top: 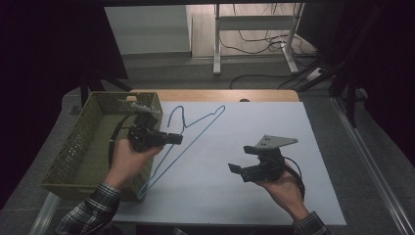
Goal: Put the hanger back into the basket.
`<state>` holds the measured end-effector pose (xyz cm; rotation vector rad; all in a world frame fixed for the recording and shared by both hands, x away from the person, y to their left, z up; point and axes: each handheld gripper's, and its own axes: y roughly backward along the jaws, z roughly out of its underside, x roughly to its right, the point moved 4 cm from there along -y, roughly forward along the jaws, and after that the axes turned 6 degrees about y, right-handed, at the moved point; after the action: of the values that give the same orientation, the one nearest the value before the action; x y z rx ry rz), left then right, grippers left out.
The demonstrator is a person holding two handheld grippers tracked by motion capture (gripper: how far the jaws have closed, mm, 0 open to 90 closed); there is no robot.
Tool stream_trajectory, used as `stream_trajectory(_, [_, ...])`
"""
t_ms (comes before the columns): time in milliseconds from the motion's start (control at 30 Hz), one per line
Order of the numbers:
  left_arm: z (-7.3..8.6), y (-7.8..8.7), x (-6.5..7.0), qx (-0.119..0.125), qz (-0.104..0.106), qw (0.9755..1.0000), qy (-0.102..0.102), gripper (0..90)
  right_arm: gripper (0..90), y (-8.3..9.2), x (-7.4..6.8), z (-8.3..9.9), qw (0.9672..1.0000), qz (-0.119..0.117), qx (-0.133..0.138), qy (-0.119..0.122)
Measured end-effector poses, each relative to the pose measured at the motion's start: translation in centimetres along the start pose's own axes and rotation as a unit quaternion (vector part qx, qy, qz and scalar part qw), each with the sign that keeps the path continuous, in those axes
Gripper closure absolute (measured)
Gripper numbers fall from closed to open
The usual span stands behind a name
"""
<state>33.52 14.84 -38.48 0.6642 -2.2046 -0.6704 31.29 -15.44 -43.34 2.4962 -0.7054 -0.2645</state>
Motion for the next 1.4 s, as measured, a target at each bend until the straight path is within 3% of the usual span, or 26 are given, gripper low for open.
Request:
stream_trajectory(233, [-1.1, 3.0, -0.2, 0.016, -0.015, 0.9998, -0.001, 87.1, 10.6, 1.2, 0.7, 0.9, 0.9999, 0.008, 0.001, -0.015])
stream_trajectory(267, [-1.3, 4.0, -0.5, 0.021, -0.023, 0.9995, -0.001, 87.2, 10.6, 1.4, 0.8, 1.1, 0.9998, 0.008, 0.003, -0.019])
stream_trajectory(433, [-1.5, 5.8, -1.4, 0.028, -0.037, 0.9989, 0.0, 87.2, 10.4, 1.8, 1.3, 1.8, 0.9995, 0.014, -0.001, -0.028])
stream_trajectory(600, [-1.2, 8.7, -3.6, 0.041, -0.065, 0.997, 0.01, 87.2, 10.5, 2.4, 2.0, 2.7, 0.9988, 0.018, -0.003, -0.045])
stream_trajectory(833, [-0.4, 10.9, -5.8, 0.047, -0.084, 0.9952, 0.016, 87.2, 10.4, 2.6, 2.6, 3.5, 0.9983, 0.025, -0.007, -0.051])
stream_trajectory(867, [0.0, 11.6, -6.7, 0.047, -0.091, 0.9946, 0.015, 87.2, 10.3, 2.7, 2.7, 3.6, 0.9981, 0.027, -0.005, -0.054])
stream_trajectory(1033, [0.6, 12.8, -8.2, 0.053, -0.099, 0.9935, 0.018, 87.2, 9.1, 3.0, 2.9, 4.0, 0.9981, 0.031, -0.005, -0.053])
stream_trajectory(1133, [1.4, 14.0, -10.0, 0.055, -0.109, 0.9923, 0.022, 87.2, 7.1, 3.2, 3.1, 4.4, 0.9979, 0.035, -0.009, -0.053])
stream_trajectory(1233, [1.7, 14.4, -10.8, 0.055, -0.11, 0.9921, 0.023, 87.2, 6.6, 3.3, 3.2, 4.7, 0.9976, 0.038, -0.01, -0.057])
stream_trajectory(1267, [2.2, 14.9, -11.8, 0.055, -0.113, 0.9918, 0.022, 87.2, 6.6, 3.3, 3.3, 4.8, 0.9975, 0.039, -0.011, -0.059])
stream_trajectory(1400, [2.9, 15.5, -13.4, 0.05, -0.115, 0.992, 0.015, 87.2, 6.6, 3.3, 3.5, 5.0, 0.9971, 0.042, -0.013, -0.061])
